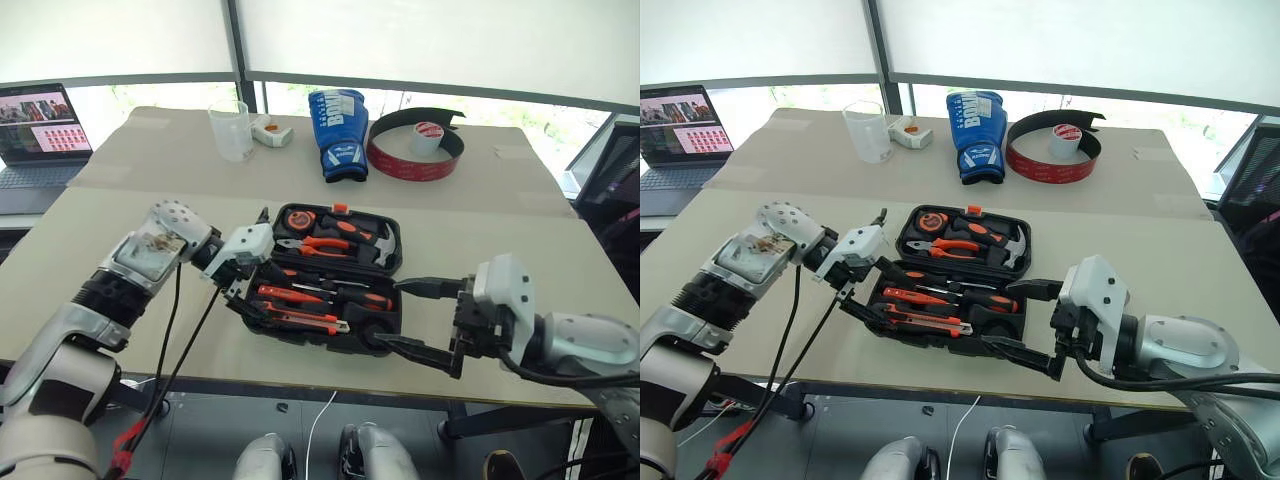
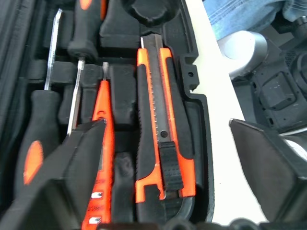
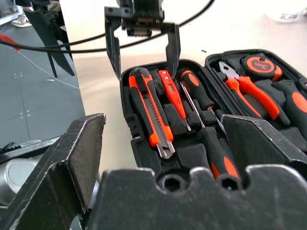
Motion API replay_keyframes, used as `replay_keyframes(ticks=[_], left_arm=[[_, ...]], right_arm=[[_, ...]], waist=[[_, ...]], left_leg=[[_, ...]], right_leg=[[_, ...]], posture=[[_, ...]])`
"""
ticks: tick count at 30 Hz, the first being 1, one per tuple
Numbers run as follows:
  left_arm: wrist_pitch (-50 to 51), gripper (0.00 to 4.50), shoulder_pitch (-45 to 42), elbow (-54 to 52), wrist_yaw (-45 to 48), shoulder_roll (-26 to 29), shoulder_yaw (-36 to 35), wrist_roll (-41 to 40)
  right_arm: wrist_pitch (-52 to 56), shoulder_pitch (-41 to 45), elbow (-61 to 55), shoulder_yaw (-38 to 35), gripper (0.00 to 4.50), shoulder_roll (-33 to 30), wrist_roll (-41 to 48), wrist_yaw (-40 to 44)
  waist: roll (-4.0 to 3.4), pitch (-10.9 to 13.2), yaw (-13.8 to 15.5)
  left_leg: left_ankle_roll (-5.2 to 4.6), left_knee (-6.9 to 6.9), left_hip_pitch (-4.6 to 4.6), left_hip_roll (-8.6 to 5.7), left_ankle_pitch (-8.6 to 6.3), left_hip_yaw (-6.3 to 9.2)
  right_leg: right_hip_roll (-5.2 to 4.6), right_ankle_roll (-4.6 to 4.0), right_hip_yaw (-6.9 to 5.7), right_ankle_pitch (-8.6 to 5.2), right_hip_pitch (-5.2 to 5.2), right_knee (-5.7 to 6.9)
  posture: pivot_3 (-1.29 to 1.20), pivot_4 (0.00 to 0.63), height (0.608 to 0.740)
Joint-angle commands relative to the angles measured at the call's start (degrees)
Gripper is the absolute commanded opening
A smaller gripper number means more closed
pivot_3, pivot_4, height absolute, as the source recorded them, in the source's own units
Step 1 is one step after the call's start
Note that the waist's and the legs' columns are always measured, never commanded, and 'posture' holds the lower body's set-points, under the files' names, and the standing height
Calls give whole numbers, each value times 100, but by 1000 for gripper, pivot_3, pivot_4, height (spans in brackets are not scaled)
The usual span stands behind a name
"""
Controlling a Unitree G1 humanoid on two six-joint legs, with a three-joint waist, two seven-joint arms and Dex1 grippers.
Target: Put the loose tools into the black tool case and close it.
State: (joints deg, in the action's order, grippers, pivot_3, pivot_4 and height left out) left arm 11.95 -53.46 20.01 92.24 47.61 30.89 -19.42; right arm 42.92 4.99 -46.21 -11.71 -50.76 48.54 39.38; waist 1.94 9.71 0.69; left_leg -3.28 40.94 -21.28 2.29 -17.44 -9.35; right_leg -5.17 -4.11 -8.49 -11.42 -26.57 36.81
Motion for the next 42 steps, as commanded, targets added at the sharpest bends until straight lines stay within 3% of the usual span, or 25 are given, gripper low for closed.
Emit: replay_keyframes(ticks=[1,8,20,33,37,41,42], left_arm=[[-368,2590,-78,92,26,135,-121,129],[-795,77,-60,273,26,82,-19,389],[-1213,33,233,166,26,-232,158,1037],[-1687,33,671,288,10,-574,-102,1653],[-1318,33,448,254,25,-627,-286,1376],[-345,33,36,-32,26,-633,-683,466],[-51,277,-29,-108,26,-631,-835,256]], right_arm=[[-180,77,-13,-30,4500,-6,-41,91],[-250,-2,23,-54,4500,2,-148,203],[-308,-249,20,-121,4500,54,-270,215],[-325,-270,62,-94,4500,94,-342,183],[-312,-226,74,-91,4500,91,-331,194],[-392,-404,164,-219,4500,-82,-595,311],[-370,-497,271,-361,4500,-126,-634,339]], waist=[[0,0,4],[0,0,10],[0,-1,-1],[-12,-14,14],[-12,-14,18],[-7,-11,28],[-7,-11,29]], left_leg=[[0,-1,0,0,0,0],[-2,1,0,-1,-1,0],[-2,2,9,-1,-1,0],[-10,3,22,-1,-6,4],[-14,3,21,-1,-8,3],[-15,6,12,-1,-9,6],[-15,7,10,-1,-9,6]], right_leg=[[0,0,0,0,0,0],[-1,0,-2,0,2,-2],[1,1,2,0,8,1],[-6,3,3,-1,28,-1],[-7,5,2,-2,28,-1],[-6,6,-3,-2,24,-2],[-6,7,-4,-2,22,-2]], posture=[[0,150,727],[0,150,727],[0,150,727],[0,150,727],[0,150,727],[0,150,727],[0,150,727]])
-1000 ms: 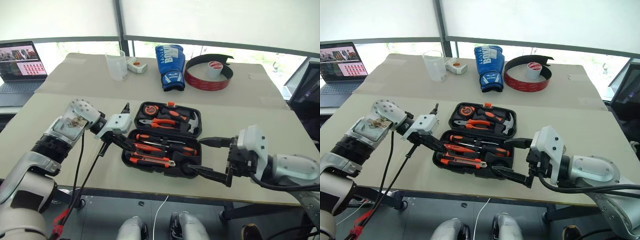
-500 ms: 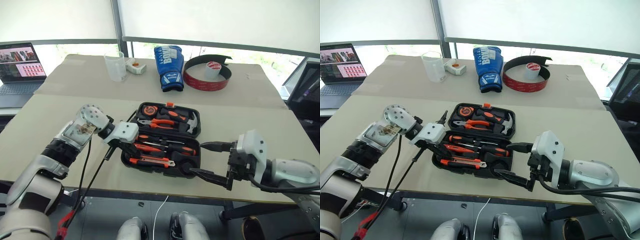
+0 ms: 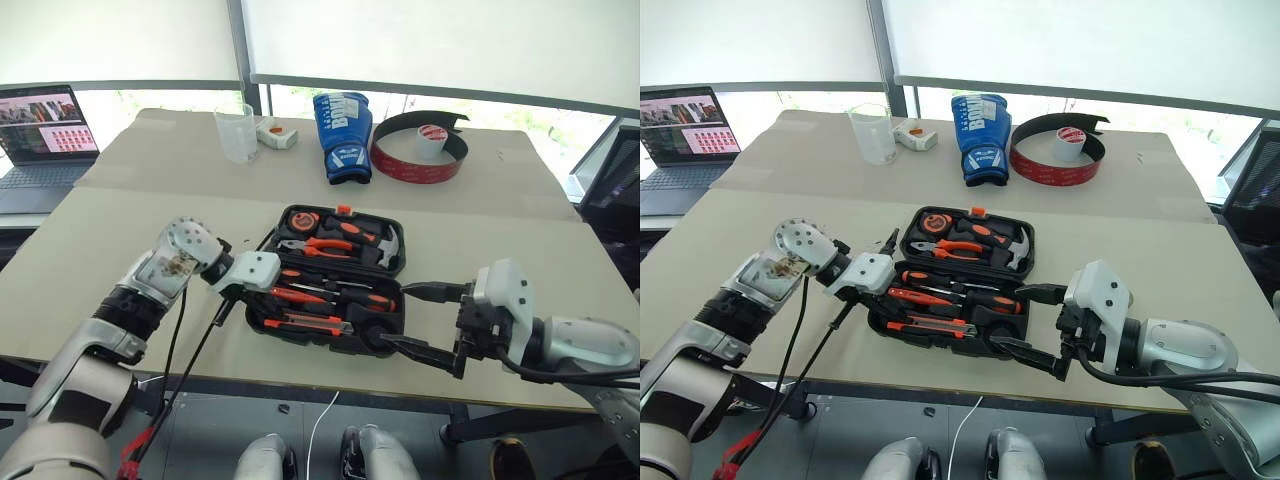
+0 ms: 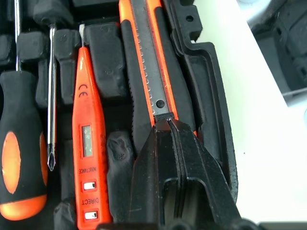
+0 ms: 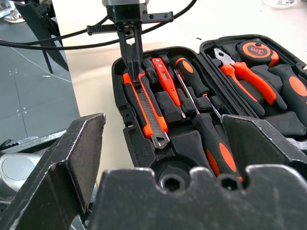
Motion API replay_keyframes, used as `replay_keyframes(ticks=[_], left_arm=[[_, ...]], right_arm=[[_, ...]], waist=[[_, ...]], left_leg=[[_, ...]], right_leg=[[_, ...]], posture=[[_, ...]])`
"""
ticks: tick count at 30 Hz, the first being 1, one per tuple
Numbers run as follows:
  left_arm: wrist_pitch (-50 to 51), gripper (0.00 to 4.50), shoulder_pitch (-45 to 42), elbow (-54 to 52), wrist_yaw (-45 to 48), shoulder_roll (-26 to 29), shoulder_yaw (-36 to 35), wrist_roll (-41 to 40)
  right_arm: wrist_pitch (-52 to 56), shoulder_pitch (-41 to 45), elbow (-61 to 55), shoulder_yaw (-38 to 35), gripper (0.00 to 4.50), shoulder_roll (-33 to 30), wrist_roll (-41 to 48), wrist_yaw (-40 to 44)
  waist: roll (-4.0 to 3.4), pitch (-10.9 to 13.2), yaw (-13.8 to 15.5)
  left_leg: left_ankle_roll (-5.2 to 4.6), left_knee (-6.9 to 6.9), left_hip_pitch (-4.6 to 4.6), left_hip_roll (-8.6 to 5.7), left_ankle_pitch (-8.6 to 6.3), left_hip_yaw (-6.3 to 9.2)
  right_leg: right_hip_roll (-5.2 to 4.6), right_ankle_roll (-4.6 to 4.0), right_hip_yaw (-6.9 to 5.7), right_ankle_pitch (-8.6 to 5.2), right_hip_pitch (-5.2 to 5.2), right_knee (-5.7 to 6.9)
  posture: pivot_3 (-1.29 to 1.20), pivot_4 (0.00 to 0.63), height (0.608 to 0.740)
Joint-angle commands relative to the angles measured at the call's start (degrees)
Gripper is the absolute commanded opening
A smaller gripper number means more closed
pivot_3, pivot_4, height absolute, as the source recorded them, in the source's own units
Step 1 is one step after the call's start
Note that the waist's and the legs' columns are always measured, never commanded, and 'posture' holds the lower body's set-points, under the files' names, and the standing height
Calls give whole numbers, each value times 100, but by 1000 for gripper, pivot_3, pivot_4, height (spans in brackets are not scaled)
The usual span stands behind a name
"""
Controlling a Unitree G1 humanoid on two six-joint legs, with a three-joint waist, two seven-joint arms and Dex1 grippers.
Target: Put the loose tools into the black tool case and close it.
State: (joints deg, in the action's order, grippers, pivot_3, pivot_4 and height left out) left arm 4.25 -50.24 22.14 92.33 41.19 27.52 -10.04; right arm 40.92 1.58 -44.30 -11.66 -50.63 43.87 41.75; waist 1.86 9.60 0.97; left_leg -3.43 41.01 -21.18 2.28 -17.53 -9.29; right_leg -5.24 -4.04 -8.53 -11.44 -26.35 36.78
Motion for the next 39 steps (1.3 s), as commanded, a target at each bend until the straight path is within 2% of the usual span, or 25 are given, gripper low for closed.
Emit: replay_keyframes(ticks=[1,2,4,5,7,8,11,13,17,24,27,35,38,39], left_arm=[[980,532,-389,-412,17,35,-629,-886],[1263,704,-399,-529,17,43,-828,-1071],[1657,1302,-377,-732,-15,40,-1135,-1308],[1891,1839,-330,-901,-168,20,-1345,-1470],[2245,2318,-194,-1237,-495,-42,-1753,-1784],[2380,2867,-104,-1408,-647,-65,-1915,-1895],[2649,3778,190,-1903,-966,-76,-2166,-2052],[2764,4474,447,-2288,-1065,-21,-2175,-2094],[3169,4474,633,-2727,-1163,4,-2272,-2373],[3032,4474,985,-3173,-1302,153,-2240,-2224],[3003,4500,1045,-3216,-1339,181,-2242,-2209],[2885,4500,1072,-3196,-1224,288,-2176,-2104],[2659,4500,1169,-3158,-977,441,-2040,-1952],[2478,4500,1242,-3142,-851,520,-1974,-1849]], right_arm=[[-147,-246,204,-522,4500,-174,-189,126],[-109,-358,419,-734,4500,-227,-229,162],[-73,-521,773,-1024,4500,-323,-318,229],[-122,-635,1043,-1156,4500,-415,-469,314],[-224,-772,1604,-1282,4500,-578,-779,412],[-291,-778,1888,-1267,4500,-629,-934,430],[-458,-638,2486,-997,4500,-704,-1286,504],[-604,-200,3013,-478,4500,-643,-1662,449],[-841,482,3692,216,4500,-506,-2169,469],[-1159,1297,4732,939,4500,-277,-2831,540],[-1247,1452,4985,1082,3794,-211,-2970,657],[-1548,1610,5224,1035,1066,-34,-3112,808],[-1598,1590,4843,823,53,-124,-2789,1202],[-1545,1567,4505,730,53,-162,-2560,1419]], waist=[[1,1,0],[1,1,-2],[1,1,-9],[1,1,-11],[1,1,-18],[1,1,-26],[0,0,-44],[1,1,-65],[0,3,-97],[-3,3,-76],[-3,3,-61],[-4,3,-56],[-4,3,-58],[-7,3,-68]], left_leg=[[-1,1,0,0,-1,0],[-1,1,-1,0,-1,0],[-2,1,0,-1,-1,-1],[-2,2,0,-3,-1,-1],[-2,2,3,-6,-1,-2],[-2,2,3,-6,-1,-2],[-1,0,12,-6,0,-3],[7,-2,16,-6,4,-2],[14,-4,24,-5,8,-5],[17,-4,23,-5,11,-6],[18,-4,22,-6,11,-8],[18,-4,25,-5,11,-9],[18,-4,24,-6,11,-9],[18,-4,24,-5,11,-10]], right_leg=[[0,2,0,-1,0,0],[1,5,0,-3,0,0],[0,9,3,-5,1,-1],[-1,10,3,-6,1,-1],[-3,12,4,-7,2,1],[-3,13,5,-7,3,1],[-5,13,15,-7,6,8],[-4,13,17,-7,6,12],[-3,13,22,-7,6,21],[-4,12,22,-7,5,20],[-5,12,21,-7,5,20],[-6,12,22,-8,6,21],[-6,12,22,-7,6,21],[-6,12,22,-7,6,21]], posture=[[0,150,727],[0,150,727],[0,150,727],[0,150,727],[0,150,727],[0,150,727],[0,150,727],[0,150,727],[0,150,727],[0,150,727],[0,150,727],[0,150,727],[0,150,727],[0,150,727]])
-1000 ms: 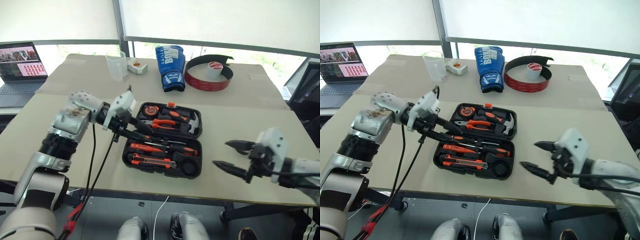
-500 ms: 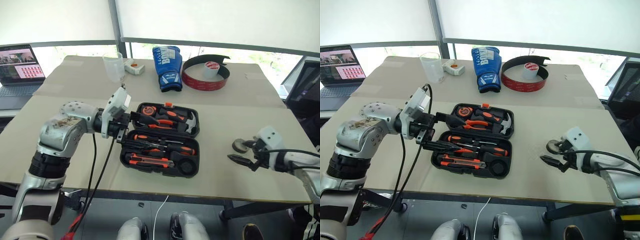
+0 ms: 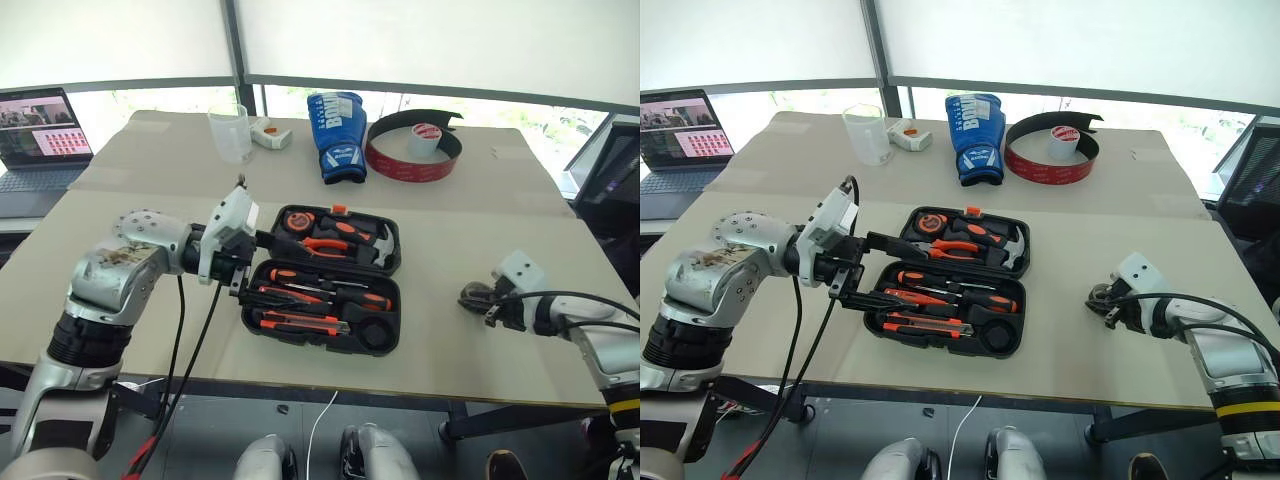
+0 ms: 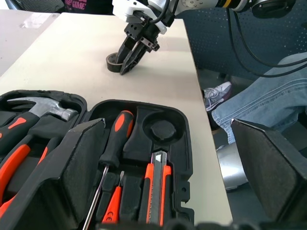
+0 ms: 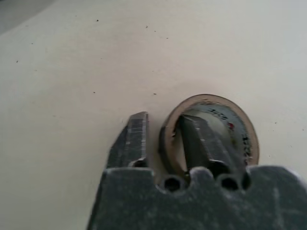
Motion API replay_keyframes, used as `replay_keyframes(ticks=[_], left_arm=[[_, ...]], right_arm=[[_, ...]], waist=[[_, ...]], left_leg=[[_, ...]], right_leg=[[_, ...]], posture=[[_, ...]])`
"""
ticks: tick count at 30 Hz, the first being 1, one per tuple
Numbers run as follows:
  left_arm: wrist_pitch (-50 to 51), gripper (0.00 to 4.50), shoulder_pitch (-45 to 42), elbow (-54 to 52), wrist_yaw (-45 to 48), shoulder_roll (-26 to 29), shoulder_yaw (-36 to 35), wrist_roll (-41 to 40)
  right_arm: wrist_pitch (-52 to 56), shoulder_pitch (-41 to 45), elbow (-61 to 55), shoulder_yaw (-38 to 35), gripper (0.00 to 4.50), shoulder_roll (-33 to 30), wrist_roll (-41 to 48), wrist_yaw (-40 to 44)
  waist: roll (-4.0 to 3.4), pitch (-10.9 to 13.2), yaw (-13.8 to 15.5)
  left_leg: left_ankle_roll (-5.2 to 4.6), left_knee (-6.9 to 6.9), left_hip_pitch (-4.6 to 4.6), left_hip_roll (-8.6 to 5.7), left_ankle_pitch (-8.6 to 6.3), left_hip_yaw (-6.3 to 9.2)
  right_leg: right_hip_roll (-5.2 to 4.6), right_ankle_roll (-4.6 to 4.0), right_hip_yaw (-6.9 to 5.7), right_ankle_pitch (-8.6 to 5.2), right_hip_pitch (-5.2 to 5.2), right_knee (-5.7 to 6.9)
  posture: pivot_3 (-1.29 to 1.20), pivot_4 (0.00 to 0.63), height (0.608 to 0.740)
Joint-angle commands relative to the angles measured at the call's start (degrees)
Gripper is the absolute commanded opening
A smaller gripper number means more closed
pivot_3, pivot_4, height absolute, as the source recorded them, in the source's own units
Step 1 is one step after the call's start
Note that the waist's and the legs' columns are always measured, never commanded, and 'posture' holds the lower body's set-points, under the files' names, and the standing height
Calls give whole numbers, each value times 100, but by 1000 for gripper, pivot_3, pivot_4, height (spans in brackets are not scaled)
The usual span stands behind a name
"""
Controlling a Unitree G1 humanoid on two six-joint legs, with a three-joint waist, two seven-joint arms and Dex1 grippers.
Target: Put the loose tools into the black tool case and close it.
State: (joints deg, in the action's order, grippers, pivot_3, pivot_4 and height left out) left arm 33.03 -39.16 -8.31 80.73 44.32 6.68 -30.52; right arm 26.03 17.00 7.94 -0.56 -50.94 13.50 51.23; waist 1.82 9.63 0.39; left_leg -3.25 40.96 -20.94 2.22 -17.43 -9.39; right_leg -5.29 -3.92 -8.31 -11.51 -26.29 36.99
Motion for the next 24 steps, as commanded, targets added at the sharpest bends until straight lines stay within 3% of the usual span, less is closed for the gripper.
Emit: replay_keyframes(ticks=[1,6,10,15,21,23,24], left_arm=[[-578,4500,196,-68,412,277,173,305],[-1189,4500,410,54,701,426,345,631],[-1083,4500,425,-128,664,379,359,586],[-1006,4500,372,-196,633,379,380,594],[-1007,4500,341,-177,613,385,387,631],[-999,4500,330,-174,603,383,387,634],[-1003,4500,322,-162,600,382,387,642]], right_arm=[[14,5,-1050,-440,53,-157,683,652],[648,-119,-2637,-468,53,-197,1635,1144],[1044,-139,-3867,312,53,-73,1711,985],[1008,63,-3811,1110,53,154,1016,572],[1005,200,-3482,1483,53,307,630,459],[1102,223,-3416,1526,822,351,626,455],[1124,217,-3440,1529,967,355,664,496]], waist=[[-11,1,-18],[-18,4,-9],[-18,4,27],[-17,4,31],[-17,4,30],[-17,4,29],[-17,4,27]], left_leg=[[0,-2,1,0,0,-1],[3,-3,2,5,1,3],[1,-3,-4,6,-1,6],[-6,2,-14,5,-5,6],[-6,0,-15,4,-5,6],[-6,1,-16,4,-4,5],[-6,2,-16,4,-4,5]], right_leg=[[0,0,1,0,-1,0],[4,-1,-1,-1,-2,0],[2,-1,-6,-1,-2,-7],[0,-1,-10,0,-4,-11],[2,-1,-15,-1,-7,-11],[2,-1,-15,-1,-7,-11],[2,-1,-15,-1,-7,-10]], posture=[[0,150,727],[0,150,727],[0,150,727],[0,150,727],[0,150,727],[0,150,727],[0,150,727]])
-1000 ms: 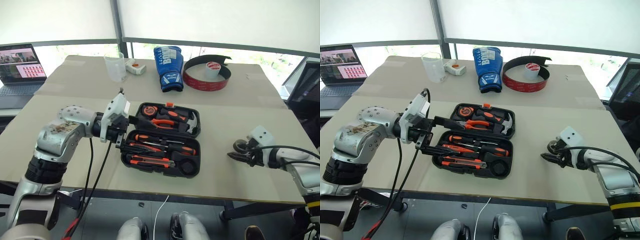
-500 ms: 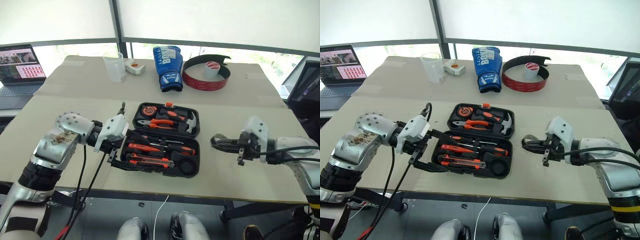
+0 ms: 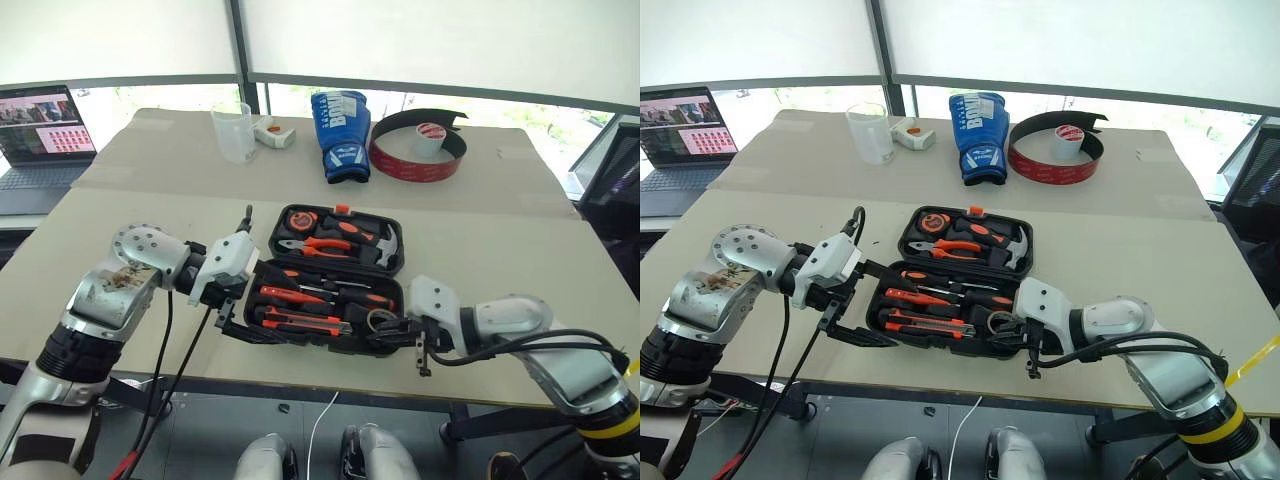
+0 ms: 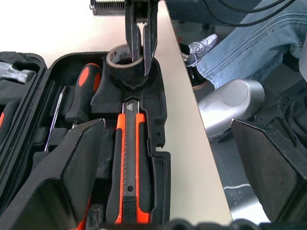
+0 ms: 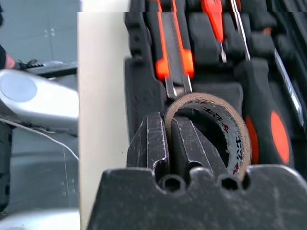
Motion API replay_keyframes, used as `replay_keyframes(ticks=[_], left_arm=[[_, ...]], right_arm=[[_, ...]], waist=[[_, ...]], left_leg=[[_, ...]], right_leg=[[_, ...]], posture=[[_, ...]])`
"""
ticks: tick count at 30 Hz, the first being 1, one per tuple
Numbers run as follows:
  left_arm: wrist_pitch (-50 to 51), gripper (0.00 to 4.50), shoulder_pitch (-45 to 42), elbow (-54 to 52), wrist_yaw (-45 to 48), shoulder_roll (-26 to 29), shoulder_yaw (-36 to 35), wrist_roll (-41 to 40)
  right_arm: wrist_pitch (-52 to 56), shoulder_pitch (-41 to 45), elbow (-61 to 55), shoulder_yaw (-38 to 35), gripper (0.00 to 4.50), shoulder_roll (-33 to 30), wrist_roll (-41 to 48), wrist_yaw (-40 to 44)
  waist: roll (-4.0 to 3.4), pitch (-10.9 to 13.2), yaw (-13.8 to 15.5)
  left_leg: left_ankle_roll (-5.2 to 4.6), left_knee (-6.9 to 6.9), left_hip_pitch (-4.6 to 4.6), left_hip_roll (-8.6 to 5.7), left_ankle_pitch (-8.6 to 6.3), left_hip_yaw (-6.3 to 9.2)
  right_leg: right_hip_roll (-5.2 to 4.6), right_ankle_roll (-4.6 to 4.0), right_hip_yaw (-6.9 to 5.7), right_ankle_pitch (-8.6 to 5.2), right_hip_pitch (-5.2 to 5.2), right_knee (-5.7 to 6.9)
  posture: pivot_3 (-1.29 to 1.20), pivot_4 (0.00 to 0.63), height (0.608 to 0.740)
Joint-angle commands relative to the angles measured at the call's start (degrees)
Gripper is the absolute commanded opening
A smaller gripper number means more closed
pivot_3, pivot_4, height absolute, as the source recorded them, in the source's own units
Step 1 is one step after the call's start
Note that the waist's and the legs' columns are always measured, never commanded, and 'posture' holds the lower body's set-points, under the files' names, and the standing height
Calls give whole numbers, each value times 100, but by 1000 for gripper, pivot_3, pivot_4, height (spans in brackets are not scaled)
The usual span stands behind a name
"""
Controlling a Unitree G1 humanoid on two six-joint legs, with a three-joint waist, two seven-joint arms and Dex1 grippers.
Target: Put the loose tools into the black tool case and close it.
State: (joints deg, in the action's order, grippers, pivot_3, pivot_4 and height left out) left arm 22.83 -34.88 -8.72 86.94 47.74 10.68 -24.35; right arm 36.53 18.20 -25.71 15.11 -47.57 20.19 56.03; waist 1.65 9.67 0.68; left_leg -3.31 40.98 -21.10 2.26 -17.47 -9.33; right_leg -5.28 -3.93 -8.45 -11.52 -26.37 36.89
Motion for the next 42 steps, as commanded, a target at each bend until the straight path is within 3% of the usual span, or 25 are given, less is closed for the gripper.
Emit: replay_keyframes(ticks=[1,5,8,10,13,14,17,25,27,35,42], left_arm=[[12,4500,-116,-105,-21,38,-12,34],[-15,4500,-145,-20,-36,23,-18,81],[4,4500,-131,19,-84,25,-35,115],[35,4500,-59,193,-269,40,-90,230],[68,4500,103,682,-716,67,-328,409],[22,4500,161,854,-849,71,-430,449],[-172,3699,400,1477,-1314,108,-816,590],[-932,689,754,2444,-1854,24,-863,1178],[-1113,51,697,2631,-1944,-120,-759,1326],[-1106,51,497,2557,-2031,-902,-540,1324],[-619,51,819,1705,-1487,-829,-515,963]], right_arm=[[109,89,-115,-41,1206,9,42,59],[87,-6,-361,-85,2687,-163,73,209],[201,-60,-543,-333,3489,-211,340,259],[402,-58,-565,-724,4344,-190,640,187],[724,-81,-355,-1475,4344,-161,1051,-16],[771,-106,-264,-1648,4125,-158,1112,-73],[592,-267,83,-2032,3147,-254,997,-139],[-733,-401,1395,-1795,408,-244,14,-191],[-1096,-362,1646,-1607,0,-188,-213,-129],[-2113,156,2268,-822,0,223,-976,5],[-2645,-73,1863,-703,0,225,-897,528]], waist=[[0,0,-3],[0,0,0],[0,0,0],[0,0,0],[0,0,-3],[0,0,-4],[0,0,-3],[0,0,2],[0,0,10],[1,0,-5],[1,0,-11]], left_leg=[[0,0,0,0,0,0],[0,-1,1,0,0,0],[0,-1,0,0,0,1],[0,-1,0,0,0,1],[0,0,2,0,0,1],[0,-1,2,0,0,1],[0,-3,3,1,0,2],[-2,-6,2,1,-2,-1],[-2,-7,0,1,-2,-1],[-1,-2,2,1,-1,-11],[-1,-3,-3,1,0,-10]], right_leg=[[0,0,1,0,0,0],[0,0,0,0,0,0],[0,0,-1,0,0,-2],[0,0,0,0,0,-1],[0,0,1,0,1,1],[0,0,2,0,1,1],[1,0,-1,0,0,0],[-5,0,-2,0,1,-5],[-5,0,-4,0,-1,-5],[-6,0,0,1,-3,9],[-6,-1,-3,1,-8,8]], posture=[[0,150,727],[0,150,727],[0,150,727],[0,150,727],[0,150,727],[0,150,727],[0,150,727],[0,150,727],[0,150,727],[0,150,727],[0,150,727]])
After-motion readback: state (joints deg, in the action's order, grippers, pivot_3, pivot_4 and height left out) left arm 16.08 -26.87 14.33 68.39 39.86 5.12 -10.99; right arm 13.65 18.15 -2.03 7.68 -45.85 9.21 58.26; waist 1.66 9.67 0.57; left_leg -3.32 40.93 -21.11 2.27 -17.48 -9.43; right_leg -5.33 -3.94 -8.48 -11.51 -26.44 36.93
